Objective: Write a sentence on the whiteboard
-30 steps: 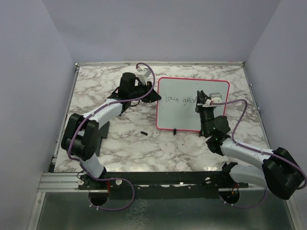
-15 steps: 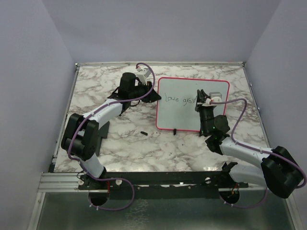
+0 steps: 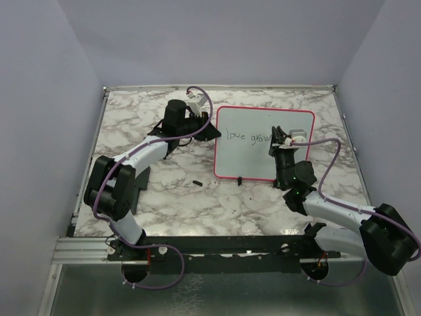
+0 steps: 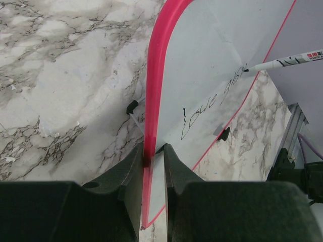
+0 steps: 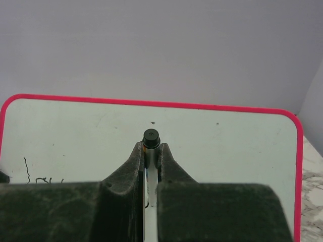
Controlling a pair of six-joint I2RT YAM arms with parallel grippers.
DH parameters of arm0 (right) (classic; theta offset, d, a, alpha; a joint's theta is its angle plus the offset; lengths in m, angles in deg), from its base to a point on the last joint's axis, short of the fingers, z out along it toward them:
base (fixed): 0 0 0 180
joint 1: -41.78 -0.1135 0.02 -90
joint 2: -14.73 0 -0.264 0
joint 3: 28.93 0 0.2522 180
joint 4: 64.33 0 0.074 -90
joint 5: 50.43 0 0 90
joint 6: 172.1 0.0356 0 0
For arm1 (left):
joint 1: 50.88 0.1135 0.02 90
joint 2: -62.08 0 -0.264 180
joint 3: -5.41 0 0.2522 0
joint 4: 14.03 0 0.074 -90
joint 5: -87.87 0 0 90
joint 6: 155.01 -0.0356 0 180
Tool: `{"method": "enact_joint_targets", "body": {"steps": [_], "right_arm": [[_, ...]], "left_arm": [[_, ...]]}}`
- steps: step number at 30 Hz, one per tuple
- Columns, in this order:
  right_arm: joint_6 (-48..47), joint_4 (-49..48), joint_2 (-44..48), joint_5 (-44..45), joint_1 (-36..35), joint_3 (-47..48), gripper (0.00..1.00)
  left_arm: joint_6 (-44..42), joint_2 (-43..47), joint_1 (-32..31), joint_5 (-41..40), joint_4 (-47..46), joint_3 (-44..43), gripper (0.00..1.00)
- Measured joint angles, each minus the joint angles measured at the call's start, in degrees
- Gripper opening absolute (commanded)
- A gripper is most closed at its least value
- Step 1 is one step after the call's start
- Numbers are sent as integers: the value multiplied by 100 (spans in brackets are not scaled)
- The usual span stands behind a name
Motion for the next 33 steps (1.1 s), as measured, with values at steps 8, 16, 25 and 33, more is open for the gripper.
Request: {"method": "enact_joint_targets", "body": {"steps": [8, 16, 25, 33], "right_arm": [[35, 7, 11, 2, -2, -33, 1], [72, 15, 42, 4, -2, -87, 1], [92, 48, 87, 52, -2, -136, 1], [-26, -15, 66, 131, -2, -129, 1]], "left_arm": [[2, 0, 0, 0, 0, 0, 4], [2, 2, 0, 0, 0, 0, 4], [2, 2, 0, 0, 0, 0, 4], [2, 2, 0, 0, 0, 0, 4]]}}
